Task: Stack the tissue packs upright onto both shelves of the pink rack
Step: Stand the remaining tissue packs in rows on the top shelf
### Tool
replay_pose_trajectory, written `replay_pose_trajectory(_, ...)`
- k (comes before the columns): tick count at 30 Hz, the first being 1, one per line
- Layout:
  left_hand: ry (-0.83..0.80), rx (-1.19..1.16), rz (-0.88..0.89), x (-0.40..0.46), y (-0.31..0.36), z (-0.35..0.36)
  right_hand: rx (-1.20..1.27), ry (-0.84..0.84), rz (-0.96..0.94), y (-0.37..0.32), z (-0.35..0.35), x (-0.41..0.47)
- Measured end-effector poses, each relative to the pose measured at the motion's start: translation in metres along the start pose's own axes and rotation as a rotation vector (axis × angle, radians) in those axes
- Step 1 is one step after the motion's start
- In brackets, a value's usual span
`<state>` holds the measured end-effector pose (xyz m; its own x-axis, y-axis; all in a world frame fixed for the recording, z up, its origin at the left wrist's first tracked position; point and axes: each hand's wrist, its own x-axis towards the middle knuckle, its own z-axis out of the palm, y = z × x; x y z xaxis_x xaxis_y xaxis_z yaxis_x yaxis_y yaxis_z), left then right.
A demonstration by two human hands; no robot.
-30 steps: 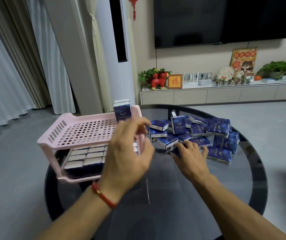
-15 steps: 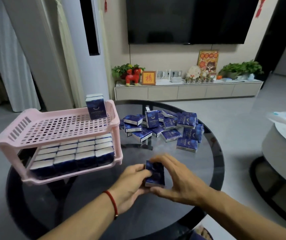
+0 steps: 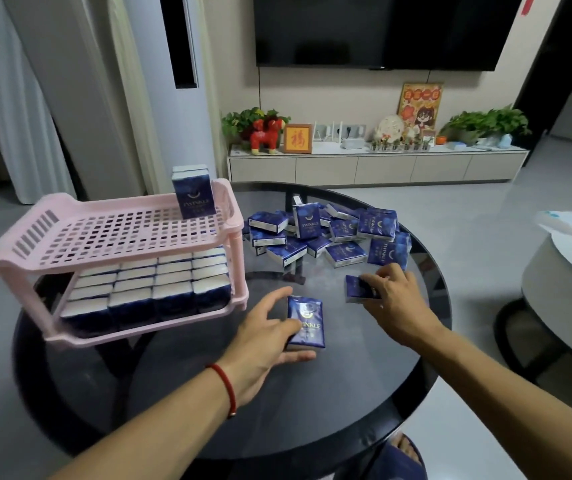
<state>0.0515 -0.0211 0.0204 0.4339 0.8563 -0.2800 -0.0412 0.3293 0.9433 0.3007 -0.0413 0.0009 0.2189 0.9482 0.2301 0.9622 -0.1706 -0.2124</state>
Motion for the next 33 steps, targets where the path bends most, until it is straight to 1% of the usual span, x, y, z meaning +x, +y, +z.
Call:
replay_pose_trajectory(3,-0.001,0.035,0.013,-0.003,0.004,-0.001,0.104,-0.178,-0.034,-0.004,-0.016,-0.016)
replay_pose_trajectory(4,-0.002,0.042,0.012,-0.005,0.006,-0.002,0.141,-0.184,-0.063,-0.004,-0.02,-0.021)
replay_pose_trajectory(8,0.008,0.043,-0.007,-0.01,0.008,-0.007,0.288,-0.076,-0.255,-0.015,-0.047,-0.035)
replay_pose_trajectory(10,0.008,0.024,-0.004,-0.012,0.009,-0.012,0.371,-0.071,-0.358,-0.029,-0.063,-0.038)
replay_pose_trajectory(11,-0.016,0.001,-0.005,-0.012,0.009,-0.014,0.385,-0.09,-0.42,-0.037,-0.067,-0.039)
replay_pose_trajectory(13,-0.124,0.004,-0.005,-0.014,0.009,-0.02,0.348,-0.146,-0.533,-0.054,-0.065,-0.041)
replay_pose_trajectory(14,-0.179,0.059,0.006,-0.015,0.009,-0.022,0.313,-0.163,-0.575,-0.062,-0.061,-0.042)
replay_pose_trajectory(16,-0.216,0.272,0.069,-0.014,0.006,-0.028,0.286,-0.162,-0.62,-0.073,-0.053,-0.042)
replay_pose_trajectory(17,-0.209,0.343,0.108,-0.012,0.003,-0.031,0.298,-0.153,-0.617,-0.076,-0.049,-0.041)
replay_pose_trajectory(18,-0.188,0.355,0.129,-0.011,0.001,-0.033,0.328,-0.154,-0.587,-0.078,-0.047,-0.039)
replay_pose_trajectory(21,-0.131,0.38,0.212,-0.009,0.001,-0.039,0.521,-0.245,-0.383,-0.077,-0.046,-0.039)
replay_pose_trajectory(23,-0.102,0.44,0.274,-0.009,0.0,-0.041,0.623,-0.285,-0.316,-0.08,-0.041,-0.044)
replay_pose_trajectory(25,-0.082,0.536,0.324,-0.011,-0.001,-0.04,0.636,-0.249,-0.343,-0.084,-0.035,-0.046)
replay_pose_trajectory(29,-0.057,0.753,0.407,-0.018,0.003,-0.045,0.493,-0.174,-0.43,-0.09,-0.03,-0.041)
replay_pose_trajectory(31,-0.067,0.828,0.428,-0.021,0.005,-0.051,0.45,-0.179,-0.449,-0.09,-0.028,-0.038)
replay_pose_trajectory(33,-0.058,0.849,0.431,-0.023,0.004,-0.057,0.455,-0.192,-0.45,-0.092,-0.025,-0.037)
